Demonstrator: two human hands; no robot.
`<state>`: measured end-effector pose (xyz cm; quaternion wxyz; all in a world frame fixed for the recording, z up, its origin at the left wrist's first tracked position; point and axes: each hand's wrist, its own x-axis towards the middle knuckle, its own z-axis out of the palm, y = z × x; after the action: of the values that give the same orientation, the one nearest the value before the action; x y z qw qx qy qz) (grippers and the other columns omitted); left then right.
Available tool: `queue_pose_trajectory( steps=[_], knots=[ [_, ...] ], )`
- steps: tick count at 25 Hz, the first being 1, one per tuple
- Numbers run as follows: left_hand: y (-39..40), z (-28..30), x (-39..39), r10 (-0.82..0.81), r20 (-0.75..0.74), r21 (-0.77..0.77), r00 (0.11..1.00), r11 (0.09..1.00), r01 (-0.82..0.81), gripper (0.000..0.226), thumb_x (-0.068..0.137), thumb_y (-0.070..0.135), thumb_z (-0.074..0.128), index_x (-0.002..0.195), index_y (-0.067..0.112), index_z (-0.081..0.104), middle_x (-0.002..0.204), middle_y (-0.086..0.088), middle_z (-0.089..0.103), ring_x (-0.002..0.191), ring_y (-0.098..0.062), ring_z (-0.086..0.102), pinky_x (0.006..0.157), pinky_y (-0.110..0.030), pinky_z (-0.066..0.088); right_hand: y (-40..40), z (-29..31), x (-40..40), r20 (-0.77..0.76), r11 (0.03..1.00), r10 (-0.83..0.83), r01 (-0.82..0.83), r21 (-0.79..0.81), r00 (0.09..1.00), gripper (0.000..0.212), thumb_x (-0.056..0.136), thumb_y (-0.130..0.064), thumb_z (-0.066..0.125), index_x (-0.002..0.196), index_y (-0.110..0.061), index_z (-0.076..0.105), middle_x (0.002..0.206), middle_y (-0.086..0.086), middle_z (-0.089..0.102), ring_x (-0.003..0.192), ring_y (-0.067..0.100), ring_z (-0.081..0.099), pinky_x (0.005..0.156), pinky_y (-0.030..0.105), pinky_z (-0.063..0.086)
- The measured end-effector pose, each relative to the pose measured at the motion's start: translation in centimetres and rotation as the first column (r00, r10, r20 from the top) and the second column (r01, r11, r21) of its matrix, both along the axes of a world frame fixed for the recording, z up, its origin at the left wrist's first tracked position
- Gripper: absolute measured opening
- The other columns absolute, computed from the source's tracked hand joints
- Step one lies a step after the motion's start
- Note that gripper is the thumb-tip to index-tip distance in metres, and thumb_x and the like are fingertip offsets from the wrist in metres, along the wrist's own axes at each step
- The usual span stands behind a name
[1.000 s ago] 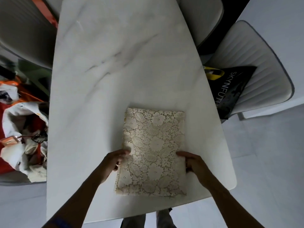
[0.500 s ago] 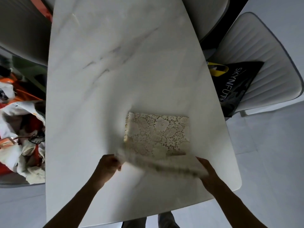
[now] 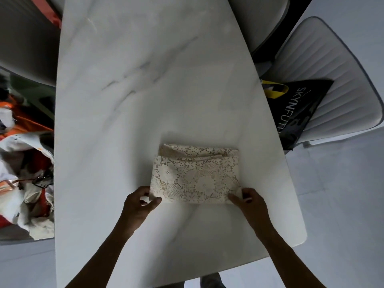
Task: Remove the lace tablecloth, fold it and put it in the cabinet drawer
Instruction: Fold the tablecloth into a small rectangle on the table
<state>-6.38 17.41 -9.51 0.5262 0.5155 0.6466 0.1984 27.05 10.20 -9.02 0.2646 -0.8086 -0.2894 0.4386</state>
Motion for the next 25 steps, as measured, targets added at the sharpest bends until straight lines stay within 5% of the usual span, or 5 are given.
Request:
queue_pose_trajectory(
  steps=[5,11,16,21,25],
  knots=[
    [0.8,0.7,0.4,-0.100,-0.139,0.224,0.985,0.966,0.130,0.026,0.069,0.004,0.086,0.085,0.018,0.070,0.109,0.004,0.064,0.096,-0.017,0.058,0.072,-0.022,0.044,2.5,0.1,1.2,-0.202,0.995,0.006,0.014,0.095,0.979,0.030,0.073,-0.025,0.086,0.098,-0.024,0.069,0.091,-0.004,0.076,0.083,0.016,0.074,0.067,0.023,0.059],
    [2.1,1.0,2.7,0.019,0.055,0.088,0.998,0.996,-0.024,0.013,0.096,0.025,0.061,0.085,0.017,0.059,0.077,-0.006,0.066,0.068,-0.009,0.058,0.062,-0.016,0.044,4.2,-0.1,2.2,-0.374,0.958,-0.018,0.123,0.259,0.927,0.011,0.092,-0.024,0.067,0.103,-0.022,0.067,0.104,0.001,0.074,0.096,0.015,0.071,0.075,0.029,0.060],
    [0.7,-1.1,4.1,0.182,-0.178,0.023,0.967,0.983,-0.181,0.034,0.098,0.031,0.053,0.077,0.005,0.056,0.070,-0.018,0.062,0.070,-0.038,0.057,0.063,-0.048,0.048,6.6,-1.2,0.1,0.112,0.980,0.044,-0.065,0.188,0.993,0.033,0.098,-0.034,0.055,0.070,-0.026,0.042,0.060,-0.009,0.044,0.054,0.007,0.042,0.051,0.024,0.036],
    [2.1,-0.4,4.9,0.266,-0.308,0.048,0.914,0.963,-0.264,0.016,0.088,0.028,0.064,0.079,0.015,0.061,0.073,-0.002,0.066,0.074,-0.029,0.063,0.062,-0.034,0.047,7.5,-1.7,-0.6,0.263,0.997,-0.040,0.021,0.075,0.964,0.025,0.095,-0.034,0.060,0.085,-0.013,0.049,0.069,0.000,0.052,0.070,0.026,0.057,0.061,0.029,0.039],
    [4.5,-0.1,4.9,0.018,-0.504,0.451,0.864,0.858,0.245,0.032,0.087,0.018,0.067,0.117,0.011,0.059,0.118,-0.011,0.061,0.103,-0.031,0.058,0.083,-0.041,0.050,8.8,-0.8,-2.1,0.700,0.931,0.080,-0.304,0.203,0.709,0.032,0.091,-0.022,0.058,0.122,-0.014,0.052,0.120,0.010,0.059,0.106,0.029,0.056,0.082,0.040,0.049]
  ],
)
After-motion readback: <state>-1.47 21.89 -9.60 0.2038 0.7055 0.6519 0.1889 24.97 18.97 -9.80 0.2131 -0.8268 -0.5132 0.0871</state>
